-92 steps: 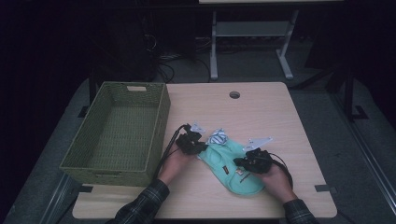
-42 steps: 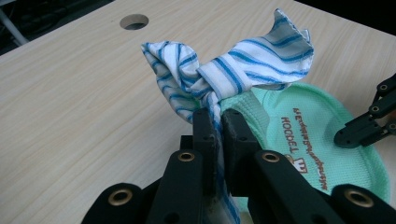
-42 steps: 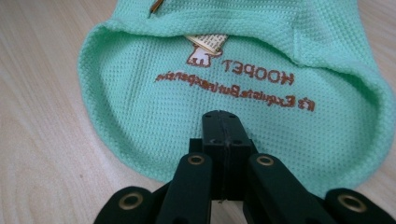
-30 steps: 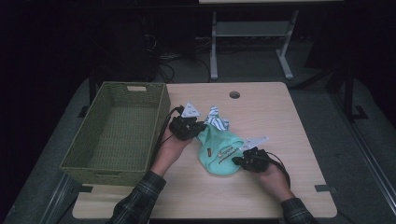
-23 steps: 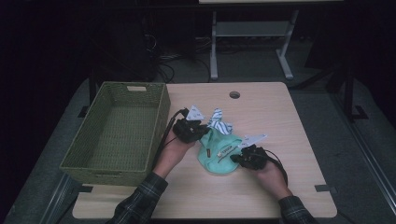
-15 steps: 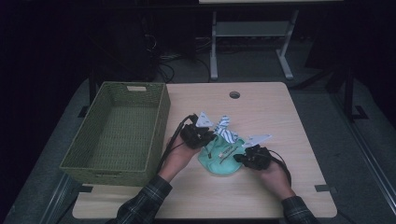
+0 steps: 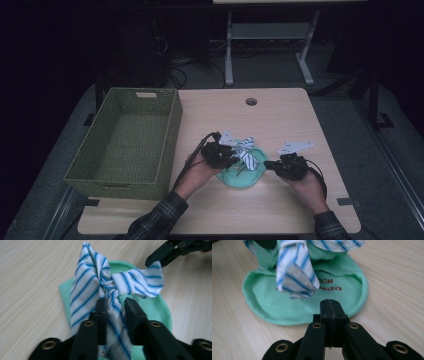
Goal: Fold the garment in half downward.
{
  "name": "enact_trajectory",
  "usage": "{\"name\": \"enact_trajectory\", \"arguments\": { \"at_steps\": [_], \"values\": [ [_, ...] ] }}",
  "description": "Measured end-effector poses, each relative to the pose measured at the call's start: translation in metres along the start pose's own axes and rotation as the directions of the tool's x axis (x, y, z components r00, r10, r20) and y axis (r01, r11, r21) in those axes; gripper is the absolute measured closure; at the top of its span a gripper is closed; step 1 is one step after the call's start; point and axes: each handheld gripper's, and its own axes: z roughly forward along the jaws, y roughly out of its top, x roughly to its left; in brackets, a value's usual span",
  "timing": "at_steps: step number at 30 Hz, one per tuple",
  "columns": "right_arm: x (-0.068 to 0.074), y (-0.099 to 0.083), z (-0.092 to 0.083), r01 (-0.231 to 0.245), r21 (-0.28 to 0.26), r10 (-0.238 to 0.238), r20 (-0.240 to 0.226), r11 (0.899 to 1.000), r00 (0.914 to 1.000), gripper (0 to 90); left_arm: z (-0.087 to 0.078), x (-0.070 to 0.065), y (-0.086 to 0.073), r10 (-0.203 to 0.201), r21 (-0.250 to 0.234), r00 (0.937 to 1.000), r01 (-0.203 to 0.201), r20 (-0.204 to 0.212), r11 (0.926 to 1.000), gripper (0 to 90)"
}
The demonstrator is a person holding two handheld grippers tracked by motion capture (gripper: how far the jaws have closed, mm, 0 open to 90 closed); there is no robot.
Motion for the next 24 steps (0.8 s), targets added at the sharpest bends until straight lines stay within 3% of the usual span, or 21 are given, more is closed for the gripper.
{"name": "enact_trajectory", "arguments": {
  "at_steps": [4,10,15,17,24],
  "values": [
    [0.006,0.004,-0.005,0.012,-0.02,-0.012,-0.01,1.0,0.9999,89.7,-0.008,0.001,0.002,-0.012,-0.038,0.9992,0.014,0.038,0.9992,57.1],
    [0.018,0.01,0.005,0.03,-0.012,-0.031,-0.065,0.999,0.9974,89.7,-0.016,0.011,0.003,-0.065,-0.071,0.9968,0.068,0.045,0.9951,56.1],
    [0.023,0.016,0.027,0.056,0.025,-0.053,-0.086,0.998,0.9949,89.7,-0.011,0.021,-0.001,-0.118,-0.067,0.9908,0.122,0.066,0.9902,58.6],
    [0.024,0.017,0.034,0.066,0.035,-0.062,-0.088,0.997,0.9942,89.7,-0.008,0.022,-0.003,-0.121,-0.052,0.9894,0.125,0.08,0.9908,58.8],
    [0.025,0.017,0.038,0.072,0.04,-0.068,-0.092,0.997,0.9934,89.7,0.003,0.019,-0.006,-0.14,-0.018,0.9834,0.143,0.115,0.9896,60.4]
  ]
}}
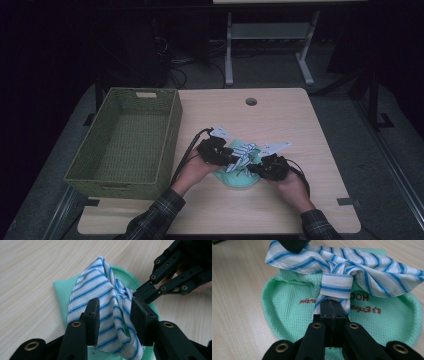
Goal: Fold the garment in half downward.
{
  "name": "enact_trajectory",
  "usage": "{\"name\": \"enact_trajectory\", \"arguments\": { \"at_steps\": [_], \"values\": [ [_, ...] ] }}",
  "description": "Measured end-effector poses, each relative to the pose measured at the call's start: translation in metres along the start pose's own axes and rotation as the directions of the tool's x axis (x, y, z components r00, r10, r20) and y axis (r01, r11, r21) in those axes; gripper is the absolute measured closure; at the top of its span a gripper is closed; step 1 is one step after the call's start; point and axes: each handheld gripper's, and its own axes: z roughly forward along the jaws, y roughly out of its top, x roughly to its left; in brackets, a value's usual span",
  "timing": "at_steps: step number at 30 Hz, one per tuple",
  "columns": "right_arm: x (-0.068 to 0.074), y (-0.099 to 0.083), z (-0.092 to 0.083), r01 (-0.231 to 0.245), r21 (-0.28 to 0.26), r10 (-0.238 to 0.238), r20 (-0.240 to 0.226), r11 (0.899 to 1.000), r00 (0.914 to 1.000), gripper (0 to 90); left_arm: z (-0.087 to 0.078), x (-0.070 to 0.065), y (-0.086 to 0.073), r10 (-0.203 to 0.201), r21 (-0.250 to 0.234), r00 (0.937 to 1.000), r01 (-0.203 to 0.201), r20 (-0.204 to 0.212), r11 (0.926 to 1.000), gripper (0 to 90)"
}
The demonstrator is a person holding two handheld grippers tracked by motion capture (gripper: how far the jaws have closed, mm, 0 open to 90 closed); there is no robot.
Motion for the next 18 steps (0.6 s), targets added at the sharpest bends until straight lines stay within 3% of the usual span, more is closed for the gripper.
{"name": "enact_trajectory", "arguments": {
  "at_steps": [9,15,18],
  "values": [
    [0.002,0.0,0.002,-0.004,0.007,0.004,-0.004,1.0,1.0,89.7,0.014,-0.003,-0.003,-0.018,0.04,0.9986,0.016,0.049,0.9991,64.4],
    [0.003,0.001,0.003,-0.004,0.01,0.004,-0.007,1.0,1.0,89.7,0.015,-0.004,-0.004,-0.008,0.035,0.999,0.006,0.045,0.9994,84.5],
    [0.003,0.002,0.003,-0.004,-0.001,0.004,-0.009,1.0,1.0,89.7,0.007,-0.003,-0.002,-0.005,0.013,0.9989,0.005,0.047,0.9999,86.7]
  ]
}}
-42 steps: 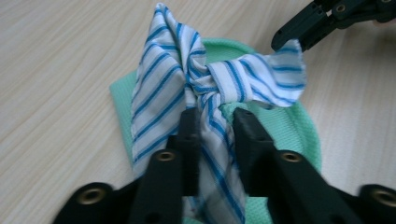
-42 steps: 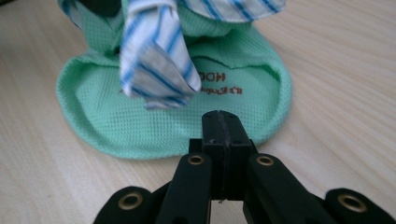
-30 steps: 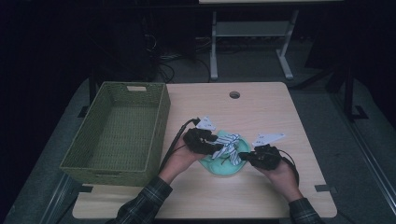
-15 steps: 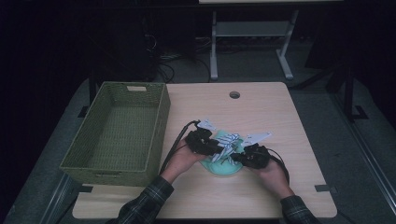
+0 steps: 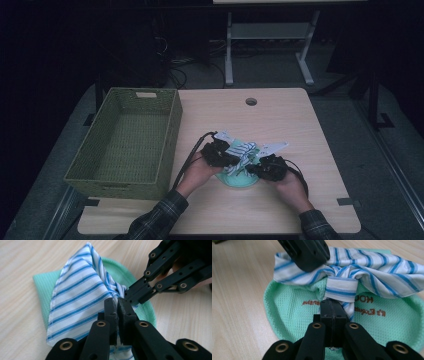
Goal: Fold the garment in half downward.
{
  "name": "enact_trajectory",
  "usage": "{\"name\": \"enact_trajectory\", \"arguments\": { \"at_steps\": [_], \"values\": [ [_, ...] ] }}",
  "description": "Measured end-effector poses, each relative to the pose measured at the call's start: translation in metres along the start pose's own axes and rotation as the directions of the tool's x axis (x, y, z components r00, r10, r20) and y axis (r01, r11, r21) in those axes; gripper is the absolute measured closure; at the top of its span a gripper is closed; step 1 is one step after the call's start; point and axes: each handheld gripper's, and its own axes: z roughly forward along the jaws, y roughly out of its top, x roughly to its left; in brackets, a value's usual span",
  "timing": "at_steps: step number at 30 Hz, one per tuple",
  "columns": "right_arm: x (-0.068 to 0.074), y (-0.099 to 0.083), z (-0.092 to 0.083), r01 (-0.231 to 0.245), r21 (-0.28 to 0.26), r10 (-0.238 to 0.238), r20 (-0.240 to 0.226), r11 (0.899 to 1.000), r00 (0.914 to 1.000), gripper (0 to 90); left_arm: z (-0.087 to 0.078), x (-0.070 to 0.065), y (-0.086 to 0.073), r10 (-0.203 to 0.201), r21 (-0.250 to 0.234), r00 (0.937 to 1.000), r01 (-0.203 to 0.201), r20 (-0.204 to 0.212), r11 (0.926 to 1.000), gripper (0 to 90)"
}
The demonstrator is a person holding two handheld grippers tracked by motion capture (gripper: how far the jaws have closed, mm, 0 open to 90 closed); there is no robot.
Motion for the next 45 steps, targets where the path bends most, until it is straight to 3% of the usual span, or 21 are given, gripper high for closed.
{"name": "enact_trajectory", "arguments": {
  "at_steps": [9,14,17,24,29,33,38,41,45],
  "values": [
    [-0.002,0.014,0.004,0.011,-0.055,-0.011,0.004,0.998,0.9999,89.7,-0.028,-0.002,0.01,0.019,-0.069,0.9998,-0.019,-0.004,0.9974,89.1],
    [-0.001,0.024,0.008,0.005,-0.097,-0.005,-0.003,0.995,1.0,89.8,-0.032,-0.006,0.013,0.038,-0.078,0.9992,-0.037,0.01,0.9963,89.1],
    [-0.004,0.025,0.016,0.006,-0.097,-0.005,0.002,0.995,1.0,89.8,-0.024,-0.009,0.011,0.041,-0.059,0.9986,-0.039,0.034,0.9975,89.1],
    [-0.01,0.011,0.022,-0.009,-0.018,0.009,0.03,1.0,0.9995,89.7,0.0,-0.014,0.003,0.045,-0.01,0.9971,-0.044,0.062,0.999,89.1],
    [-0.019,0.002,0.007,-0.031,0.013,0.03,0.074,0.999,0.9968,89.6,0.015,-0.017,-0.001,0.053,0.024,0.9965,-0.055,0.065,0.9982,89.1],
    [-0.024,-0.003,-0.01,-0.046,-0.008,0.046,0.103,0.999,0.9936,89.6,0.025,-0.02,-0.003,0.06,0.045,0.9961,-0.063,0.065,0.997,89.0],
    [-0.029,-0.005,-0.019,-0.058,-0.026,0.061,0.118,0.998,0.9912,89.6,0.038,-0.021,-0.008,0.051,0.072,0.9955,-0.056,0.081,0.9958,88.5],
    [-0.032,-0.004,-0.023,-0.055,-0.043,0.06,0.117,0.998,0.9913,89.6,0.037,-0.022,-0.007,0.066,0.074,0.9944,-0.072,0.082,0.9946,87.4],
    [-0.032,0.001,-0.025,-0.044,-0.062,0.051,0.116,0.997,0.992,89.7,0.022,-0.024,-0.001,0.071,0.031,0.9951,-0.073,0.068,0.9968,77.3]
  ]
}}
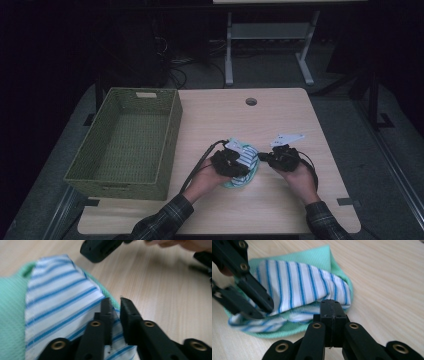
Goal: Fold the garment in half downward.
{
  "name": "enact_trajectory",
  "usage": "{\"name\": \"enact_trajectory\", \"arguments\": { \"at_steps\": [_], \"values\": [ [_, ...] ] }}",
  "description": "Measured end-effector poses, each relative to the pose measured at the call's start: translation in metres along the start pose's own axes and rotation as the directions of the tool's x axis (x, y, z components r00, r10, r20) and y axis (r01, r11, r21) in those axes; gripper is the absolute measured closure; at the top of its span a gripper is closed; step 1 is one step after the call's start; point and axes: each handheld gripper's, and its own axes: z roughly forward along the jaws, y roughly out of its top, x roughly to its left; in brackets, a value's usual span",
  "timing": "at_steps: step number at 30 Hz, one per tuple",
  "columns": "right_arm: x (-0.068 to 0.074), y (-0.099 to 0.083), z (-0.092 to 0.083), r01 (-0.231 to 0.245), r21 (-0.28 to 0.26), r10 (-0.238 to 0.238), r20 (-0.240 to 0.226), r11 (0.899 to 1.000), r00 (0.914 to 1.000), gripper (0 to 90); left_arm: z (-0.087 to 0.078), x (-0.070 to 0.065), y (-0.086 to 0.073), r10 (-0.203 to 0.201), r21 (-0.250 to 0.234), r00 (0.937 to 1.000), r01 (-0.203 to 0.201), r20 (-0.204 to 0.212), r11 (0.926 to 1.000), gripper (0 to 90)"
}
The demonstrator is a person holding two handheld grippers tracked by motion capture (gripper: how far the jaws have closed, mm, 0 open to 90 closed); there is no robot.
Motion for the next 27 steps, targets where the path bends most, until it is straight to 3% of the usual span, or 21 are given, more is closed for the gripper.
{"name": "enact_trajectory", "arguments": {
  "at_steps": [1,4,7,8,11,13,18,21,27],
  "values": [
    [0.0,0.0,0.0,0.0,0.0,0.0,0.0,1.0,1.0,89.7,0.0,0.0,0.0,0.0,0.0,1.0,0.0,0.0,1.0,75.4],
    [0.001,0.007,-0.001,0.013,-0.019,-0.013,-0.009,1.0,0.9999,89.6,-0.022,0.002,0.003,-0.005,-0.047,0.9994,0.003,-0.035,0.9989,74.4],
    [0.003,0.013,-0.001,0.014,-0.031,-0.014,-0.019,0.999,0.9997,89.7,-0.032,0.005,0.003,-0.01,-0.062,0.9981,0.006,-0.061,0.998,79.7],
    [0.004,0.016,-0.001,0.017,-0.038,-0.018,-0.023,0.999,0.9996,89.7,-0.043,0.01,0.0,-0.029,-0.072,0.9942,0.021,-0.104,0.9972,82.4],
    [0.006,0.023,0.002,0.025,-0.05,-0.027,-0.041,0.998,0.9988,89.7,-0.055,0.016,-0.007,-0.055,-0.061,0.9875,0.047,-0.147,0.997,88.6],
    [0.008,0.028,0.005,0.035,-0.054,-0.038,-0.049,0.998,0.9981,89.7,-0.058,0.018,-0.009,-0.057,-0.054,0.9864,0.049,-0.154,0.9973,89.5],
    [0.011,0.042,0.019,0.049,-0.057,-0.053,-0.074,0.997,0.9958,89.8,-0.062,0.022,-0.022,-0.086,-0.034,0.9765,0.081,-0.197,0.9961,89.6],
    [0.012,0.05,0.027,0.046,-0.06,-0.051,-0.091,0.997,0.9945,89.8,-0.059,0.023,-0.026,-0.098,-0.031,0.9744,0.093,-0.202,0.9951,89.6],
    [0.014,0.061,0.052,0.042,-0.051,-0.048,-0.122,0.998,0.9914,89.8,-0.046,0.028,-0.029,-0.075,0.029,0.9738,0.083,-0.215,0.9962,89.6]
  ]
}}
